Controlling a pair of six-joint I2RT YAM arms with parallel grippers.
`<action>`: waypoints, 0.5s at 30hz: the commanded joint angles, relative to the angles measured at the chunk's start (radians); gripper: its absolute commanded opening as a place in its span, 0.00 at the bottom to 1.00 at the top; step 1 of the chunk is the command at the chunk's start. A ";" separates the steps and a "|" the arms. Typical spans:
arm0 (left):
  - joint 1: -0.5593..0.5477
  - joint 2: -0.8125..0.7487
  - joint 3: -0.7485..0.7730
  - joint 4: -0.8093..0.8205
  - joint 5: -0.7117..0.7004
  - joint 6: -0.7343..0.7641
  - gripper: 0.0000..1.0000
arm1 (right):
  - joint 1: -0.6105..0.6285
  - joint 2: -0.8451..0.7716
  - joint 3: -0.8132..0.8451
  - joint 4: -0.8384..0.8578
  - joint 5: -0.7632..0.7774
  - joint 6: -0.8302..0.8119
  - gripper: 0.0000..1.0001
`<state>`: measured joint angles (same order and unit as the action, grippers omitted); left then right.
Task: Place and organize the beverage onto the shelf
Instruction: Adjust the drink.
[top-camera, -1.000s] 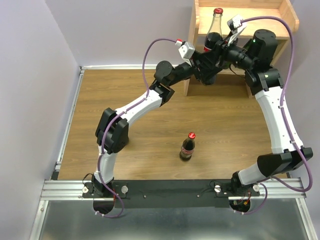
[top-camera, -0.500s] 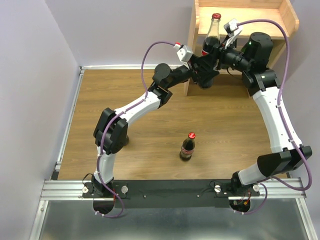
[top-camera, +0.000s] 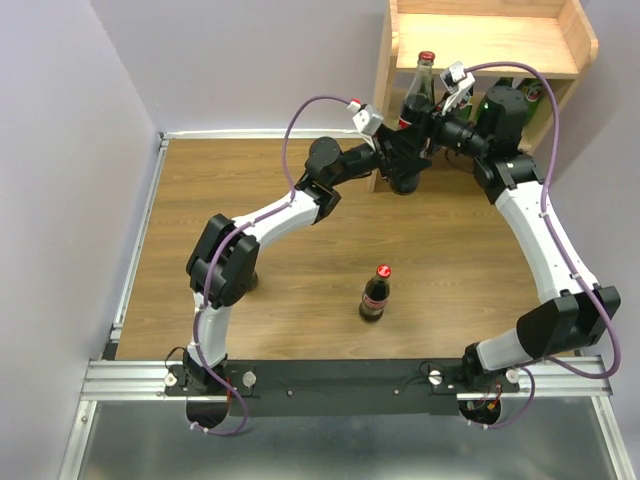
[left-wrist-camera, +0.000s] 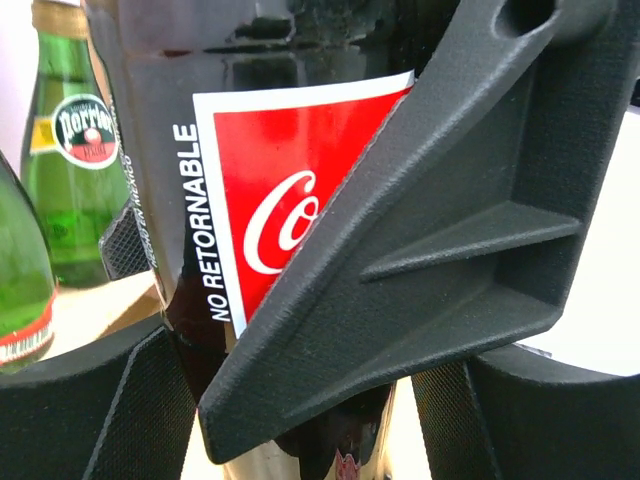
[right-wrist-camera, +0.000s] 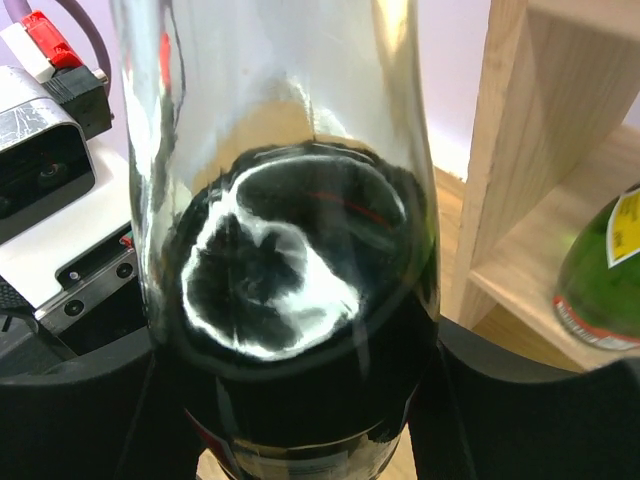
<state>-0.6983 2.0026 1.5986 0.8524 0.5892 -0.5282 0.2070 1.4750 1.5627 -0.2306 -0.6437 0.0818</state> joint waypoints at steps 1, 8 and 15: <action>-0.020 -0.100 0.011 0.231 0.046 -0.049 0.80 | 0.000 -0.042 -0.033 0.140 -0.005 0.029 0.01; -0.021 -0.105 -0.011 0.247 0.070 -0.058 0.81 | 0.002 -0.055 -0.050 0.163 0.016 0.035 0.01; -0.021 -0.117 -0.043 0.241 0.110 -0.047 0.81 | 0.002 -0.056 -0.039 0.168 0.036 0.035 0.00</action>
<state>-0.6956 1.9873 1.5497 0.9356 0.6048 -0.5701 0.2085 1.4433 1.5116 -0.1806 -0.6441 0.1188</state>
